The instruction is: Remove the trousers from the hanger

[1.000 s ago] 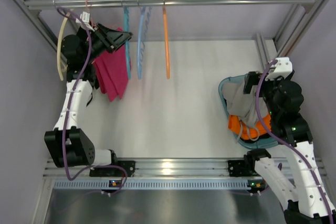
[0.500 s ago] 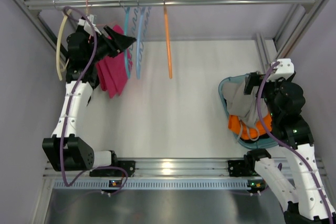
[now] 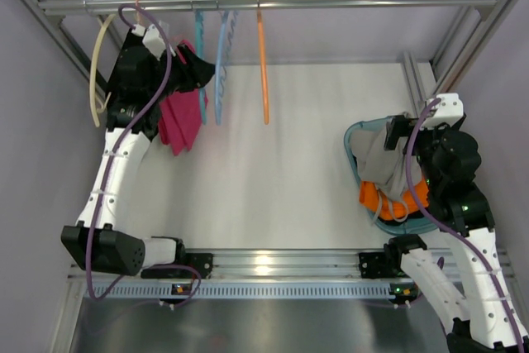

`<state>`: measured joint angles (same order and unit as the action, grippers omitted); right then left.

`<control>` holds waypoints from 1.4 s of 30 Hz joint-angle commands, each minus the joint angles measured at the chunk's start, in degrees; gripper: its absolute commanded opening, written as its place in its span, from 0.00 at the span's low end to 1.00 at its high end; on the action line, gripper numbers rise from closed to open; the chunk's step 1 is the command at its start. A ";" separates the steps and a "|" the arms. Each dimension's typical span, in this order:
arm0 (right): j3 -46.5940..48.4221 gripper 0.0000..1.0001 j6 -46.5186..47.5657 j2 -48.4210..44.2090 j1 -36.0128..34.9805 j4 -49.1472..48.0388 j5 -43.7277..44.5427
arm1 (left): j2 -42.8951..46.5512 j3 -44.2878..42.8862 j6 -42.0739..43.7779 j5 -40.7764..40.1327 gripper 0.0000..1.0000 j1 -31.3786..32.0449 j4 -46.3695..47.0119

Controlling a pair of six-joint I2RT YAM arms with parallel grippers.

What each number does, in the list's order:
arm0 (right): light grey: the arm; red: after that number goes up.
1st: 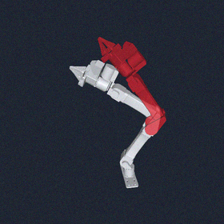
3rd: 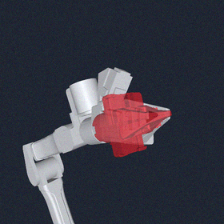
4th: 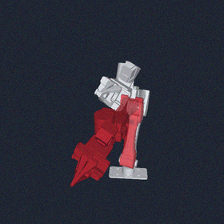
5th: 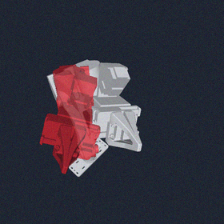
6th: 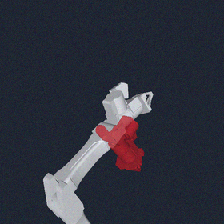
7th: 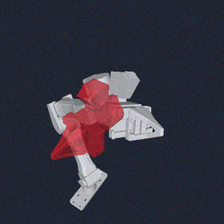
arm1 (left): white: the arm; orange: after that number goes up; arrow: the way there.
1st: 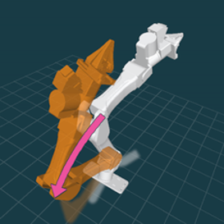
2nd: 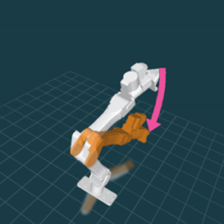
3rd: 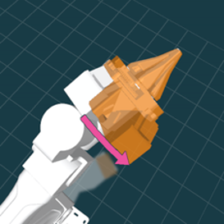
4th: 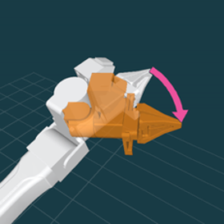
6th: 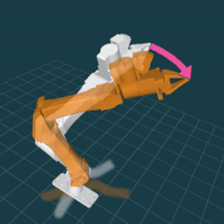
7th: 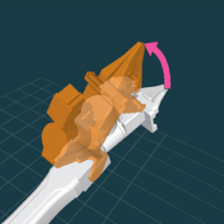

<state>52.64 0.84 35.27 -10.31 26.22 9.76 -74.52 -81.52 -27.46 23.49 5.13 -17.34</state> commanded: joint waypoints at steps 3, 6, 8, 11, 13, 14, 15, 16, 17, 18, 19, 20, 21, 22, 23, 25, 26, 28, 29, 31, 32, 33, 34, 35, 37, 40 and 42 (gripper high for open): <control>1.15 0.99 -0.49 -0.72 0.64 -1.43 -0.27 | 2.19 -2.33 5.84 -7.92 0.53 2.26 -2.95; 1.06 0.99 -0.49 -0.73 0.64 -1.35 -0.27 | 2.01 -2.07 6.11 -8.63 0.41 2.26 -2.96; 1.06 0.99 -2.14 -0.55 0.64 -1.34 -0.35 | 1.49 -2.16 6.45 -8.28 0.32 2.26 -2.87; 1.06 0.99 -2.16 -0.64 0.73 -1.43 -0.27 | 0.00 -2.86 7.59 -8.37 0.22 2.35 -2.87; 0.97 0.99 -2.25 -0.72 0.72 -1.61 -0.27 | -0.71 -3.65 8.04 -8.72 0.17 2.35 -2.87; 0.88 0.99 -2.25 -0.81 0.64 -1.52 -0.27 | -1.67 -4.00 8.30 -8.55 0.12 2.35 -2.87; 0.88 0.99 -2.16 -0.90 0.55 -1.52 -0.27 | -1.94 -4.26 8.39 -8.63 0.09 2.35 -2.87; 0.80 0.99 -2.16 -0.90 0.64 -1.35 -0.27 | -2.29 -4.61 8.39 -9.15 0.07 2.43 -2.87; 0.80 0.99 -2.25 -0.99 0.64 -1.43 -0.27 | -2.56 -4.79 8.65 -9.42 0.05 2.61 -2.87; 0.80 1.00 -2.25 -0.90 0.64 -1.43 -0.27 | -3.17 -4.88 9.00 -9.77 0.03 2.78 -2.96; 0.80 0.99 -2.16 -0.90 0.64 -1.52 -0.18 | -3.35 -5.06 9.27 -10.04 0.03 3.22 -2.87; 0.88 0.99 -2.07 -0.99 0.64 -1.43 -0.18 | -3.44 -4.97 9.18 -10.12 0.04 3.40 -2.96; 0.88 0.99 -2.07 -0.99 0.64 -1.43 -0.18 | -3.35 -4.88 9.09 -9.78 0.09 3.40 -2.87; 0.88 0.99 -1.98 -1.08 0.64 -1.43 -0.09 | -2.83 -4.36 8.66 -9.77 0.13 3.57 -2.78; 0.80 0.99 -1.90 -1.16 0.72 -1.35 -0.09 | -2.47 -4.09 8.74 -9.69 0.16 3.58 -2.87; 0.71 0.99 -1.98 -1.34 0.64 -1.43 -0.18 | -1.25 -3.13 8.92 -9.95 0.26 3.92 -2.96; 0.62 0.99 -1.90 -1.51 0.72 -1.43 -0.27 | -0.72 -2.78 8.92 -10.04 0.30 3.93 -2.96; 0.53 0.99 -1.98 -1.52 0.72 -1.52 -0.27 | 0.60 -2.42 9.70 -10.73 0.41 4.10 -3.48; 0.62 0.99 -1.98 -1.43 0.64 -1.61 -0.53 | 1.04 -2.42 9.97 -11.00 0.46 4.19 -4.36; 0.79 0.99 -1.98 -1.25 0.64 -1.61 -0.70 | 2.62 -2.16 10.85 -11.79 0.56 4.19 -4.98; 0.88 0.99 -1.90 -1.25 0.72 -1.70 -0.71 | 3.24 -1.81 11.11 -12.23 0.59 4.19 -5.24; 0.97 0.99 -1.90 -1.25 0.64 -1.78 -0.71 | 3.94 -1.20 11.46 -12.58 0.61 4.19 -5.59; 1.06 0.99 -1.98 -1.17 0.72 -1.78 -0.79 | 4.55 -0.84 12.08 -12.93 0.63 4.19 -5.86; 1.15 0.99 -1.81 -1.16 0.64 -1.96 -0.97 | 6.13 -0.40 12.43 -13.98 0.70 4.19 -6.03; 1.15 0.99 -1.81 -1.16 0.64 -1.96 -1.06 | 7.80 1.43 13.74 -14.69 0.77 4.19 -6.21; 1.15 0.99 -1.72 -1.17 0.64 -2.05 -1.41 | 11.58 4.25 16.20 -16.27 0.84 4.19 -6.56; 1.06 0.99 -1.63 -1.16 0.64 -2.31 -1.67 | 14.47 6.44 17.78 -17.33 0.84 4.19 -7.09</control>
<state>52.60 -0.30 34.26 -10.31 26.20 9.08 -63.81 -77.54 -13.76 8.88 9.10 -24.45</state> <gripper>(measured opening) 0.993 0.839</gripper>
